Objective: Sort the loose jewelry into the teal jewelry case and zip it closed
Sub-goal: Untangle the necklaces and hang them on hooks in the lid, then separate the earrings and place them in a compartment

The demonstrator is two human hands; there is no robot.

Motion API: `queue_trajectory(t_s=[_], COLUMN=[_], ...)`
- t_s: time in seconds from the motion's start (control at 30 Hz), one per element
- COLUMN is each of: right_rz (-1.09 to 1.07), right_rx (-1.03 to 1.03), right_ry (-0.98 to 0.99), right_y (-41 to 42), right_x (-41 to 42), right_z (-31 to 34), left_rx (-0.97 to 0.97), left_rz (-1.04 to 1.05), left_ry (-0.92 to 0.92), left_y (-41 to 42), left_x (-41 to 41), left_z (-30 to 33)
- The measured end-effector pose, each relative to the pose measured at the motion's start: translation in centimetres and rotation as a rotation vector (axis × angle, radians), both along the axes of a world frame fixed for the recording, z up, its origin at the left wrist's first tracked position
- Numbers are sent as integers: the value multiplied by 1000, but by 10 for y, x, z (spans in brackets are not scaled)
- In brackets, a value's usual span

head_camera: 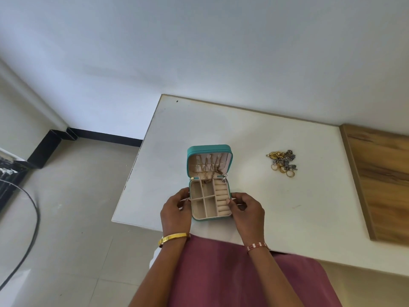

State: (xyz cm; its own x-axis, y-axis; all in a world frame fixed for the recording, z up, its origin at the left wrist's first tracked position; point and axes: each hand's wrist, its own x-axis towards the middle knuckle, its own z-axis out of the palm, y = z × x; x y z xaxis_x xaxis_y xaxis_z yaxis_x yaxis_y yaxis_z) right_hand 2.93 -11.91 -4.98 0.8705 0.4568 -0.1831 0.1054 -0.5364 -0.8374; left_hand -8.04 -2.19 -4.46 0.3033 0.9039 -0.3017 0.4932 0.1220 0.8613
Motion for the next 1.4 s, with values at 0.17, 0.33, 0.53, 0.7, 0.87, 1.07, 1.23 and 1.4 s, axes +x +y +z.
queue_trajectory(t_s=[0.17,0.33,0.53,0.7,0.87,1.07,1.23,1.4], right_rz=[-17,-59,-134,-147,-184,-286,-369,-396], right_rx=[14,55,146,203,245,328,252,146], right_ry=[8,28,110,106,139,283,75,-134], right_y=[-1,2,8,9,6,-7,-33,-44], right_x=[19,43,65,66,63,67,82,123], right_z=[0,-3,-6,-7,-7,-9,-9,-7], left_rx=[29,52,55,70,42,137,304,294], left_rz=[-26,-21,-25,-18,4,164,54,-165], left_ry=[-5,-5,-29,-31,-54,-128,-247,-322], left_y=[0,2,14,15,12,-19,-51,-70], left_x=[19,46,75,80,79,69,75,108], left_z=[-5,-9,-10,-12,-11,-3,5,11])
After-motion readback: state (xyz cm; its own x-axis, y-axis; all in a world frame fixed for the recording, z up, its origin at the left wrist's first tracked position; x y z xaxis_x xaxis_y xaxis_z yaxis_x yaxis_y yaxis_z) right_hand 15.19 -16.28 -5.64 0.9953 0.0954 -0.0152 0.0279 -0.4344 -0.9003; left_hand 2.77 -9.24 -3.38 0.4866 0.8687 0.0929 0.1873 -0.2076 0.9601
